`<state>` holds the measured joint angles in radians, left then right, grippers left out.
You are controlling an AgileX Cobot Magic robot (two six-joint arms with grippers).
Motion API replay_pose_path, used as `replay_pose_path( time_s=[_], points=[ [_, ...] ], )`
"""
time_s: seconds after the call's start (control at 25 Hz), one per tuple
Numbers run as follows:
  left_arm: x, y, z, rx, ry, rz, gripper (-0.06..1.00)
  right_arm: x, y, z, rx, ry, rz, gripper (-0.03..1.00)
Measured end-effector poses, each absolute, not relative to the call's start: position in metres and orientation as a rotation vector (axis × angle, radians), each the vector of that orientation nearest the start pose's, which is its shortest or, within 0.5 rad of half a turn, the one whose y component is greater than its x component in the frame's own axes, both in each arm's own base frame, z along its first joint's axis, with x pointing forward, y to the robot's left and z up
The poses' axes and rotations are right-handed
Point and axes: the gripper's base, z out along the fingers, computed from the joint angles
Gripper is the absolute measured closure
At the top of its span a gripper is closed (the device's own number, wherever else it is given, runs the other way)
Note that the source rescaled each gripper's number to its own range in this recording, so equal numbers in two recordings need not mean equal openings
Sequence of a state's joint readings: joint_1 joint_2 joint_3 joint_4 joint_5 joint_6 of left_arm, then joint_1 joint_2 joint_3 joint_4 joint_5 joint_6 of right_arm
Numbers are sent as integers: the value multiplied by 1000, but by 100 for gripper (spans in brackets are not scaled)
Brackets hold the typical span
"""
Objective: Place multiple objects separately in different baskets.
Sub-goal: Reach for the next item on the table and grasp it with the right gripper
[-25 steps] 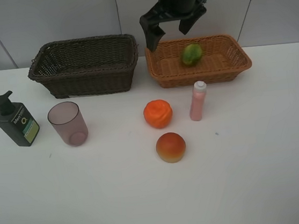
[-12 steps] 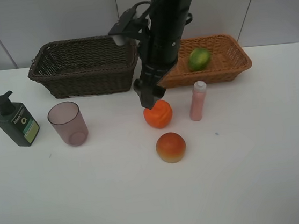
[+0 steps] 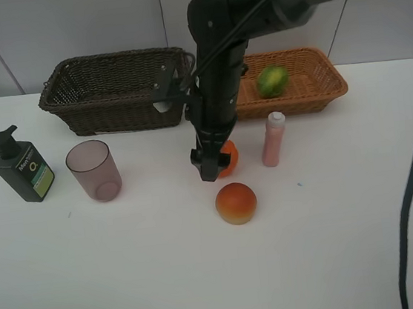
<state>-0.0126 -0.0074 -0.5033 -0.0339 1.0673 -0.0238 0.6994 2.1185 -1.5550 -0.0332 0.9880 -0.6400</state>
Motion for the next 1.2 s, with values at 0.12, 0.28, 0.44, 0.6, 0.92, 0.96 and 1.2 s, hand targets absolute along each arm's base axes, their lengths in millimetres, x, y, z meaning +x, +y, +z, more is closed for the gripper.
replay_pose_path(
  time_s=[0.12,0.28,0.44,0.6,0.92,0.96,1.2],
  points=[
    [-7,-3,278,-9,2040,-63,6,330,266,155,-1900,2362,-61,-3],
    [-7,-3,278,-9,2040,-63,6,335,260,149,-1895,2379,-80,-3],
    [-7,-3,278,-9,2040,-63,6,340,257,149,-1874,2375,-87,-3],
    [-7,-3,278,-9,2040,-63,6,346,252,147,-1847,2380,-89,-3],
    [-7,-3,278,-9,2040,-63,6,352,251,134,-1828,2377,-85,-3],
    [-7,-3,278,-9,2040,-63,6,353,252,133,-1825,2373,-83,-3],
    [-7,-3,278,-9,2040,-63,6,354,253,118,-1838,2387,-82,-3]
  ],
)
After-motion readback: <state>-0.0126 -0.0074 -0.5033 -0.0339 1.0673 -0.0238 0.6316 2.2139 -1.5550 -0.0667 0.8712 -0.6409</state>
